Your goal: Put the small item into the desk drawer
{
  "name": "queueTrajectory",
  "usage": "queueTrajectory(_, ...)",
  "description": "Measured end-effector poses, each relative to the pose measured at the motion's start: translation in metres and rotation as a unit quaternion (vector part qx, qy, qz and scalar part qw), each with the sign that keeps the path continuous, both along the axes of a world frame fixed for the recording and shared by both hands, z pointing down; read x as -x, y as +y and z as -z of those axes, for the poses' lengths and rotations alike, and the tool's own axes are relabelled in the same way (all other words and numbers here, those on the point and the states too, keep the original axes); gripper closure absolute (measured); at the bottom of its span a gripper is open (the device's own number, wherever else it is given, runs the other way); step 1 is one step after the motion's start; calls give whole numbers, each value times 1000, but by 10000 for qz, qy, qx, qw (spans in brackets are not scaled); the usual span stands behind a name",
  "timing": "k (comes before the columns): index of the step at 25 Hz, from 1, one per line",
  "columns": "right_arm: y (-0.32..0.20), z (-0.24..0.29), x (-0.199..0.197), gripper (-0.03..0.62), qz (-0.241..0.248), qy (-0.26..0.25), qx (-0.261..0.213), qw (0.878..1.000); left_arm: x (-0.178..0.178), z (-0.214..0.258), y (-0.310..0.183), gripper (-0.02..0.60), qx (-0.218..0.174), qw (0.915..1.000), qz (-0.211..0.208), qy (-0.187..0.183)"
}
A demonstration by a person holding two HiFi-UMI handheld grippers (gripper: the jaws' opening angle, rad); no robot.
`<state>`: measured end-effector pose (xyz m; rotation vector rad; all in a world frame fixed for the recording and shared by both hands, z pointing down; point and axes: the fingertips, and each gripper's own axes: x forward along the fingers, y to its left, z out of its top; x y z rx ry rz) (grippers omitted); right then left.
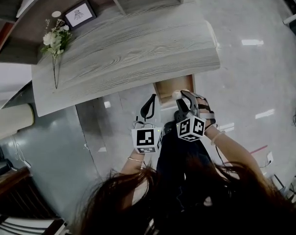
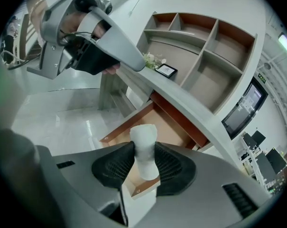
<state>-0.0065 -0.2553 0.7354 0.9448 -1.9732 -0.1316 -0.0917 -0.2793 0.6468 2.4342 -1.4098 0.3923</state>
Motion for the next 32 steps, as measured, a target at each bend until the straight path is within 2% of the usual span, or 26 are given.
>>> queueTrajectory(14,-12,-75,0,470,6,249,520,9983,-6,-63,-13,566,207,9998,-59,-52)
queueTrajectory(32,-16,-124,5,465,-195,381,1022,9938,-2,-104,-22,566,394,9991,-88,-85)
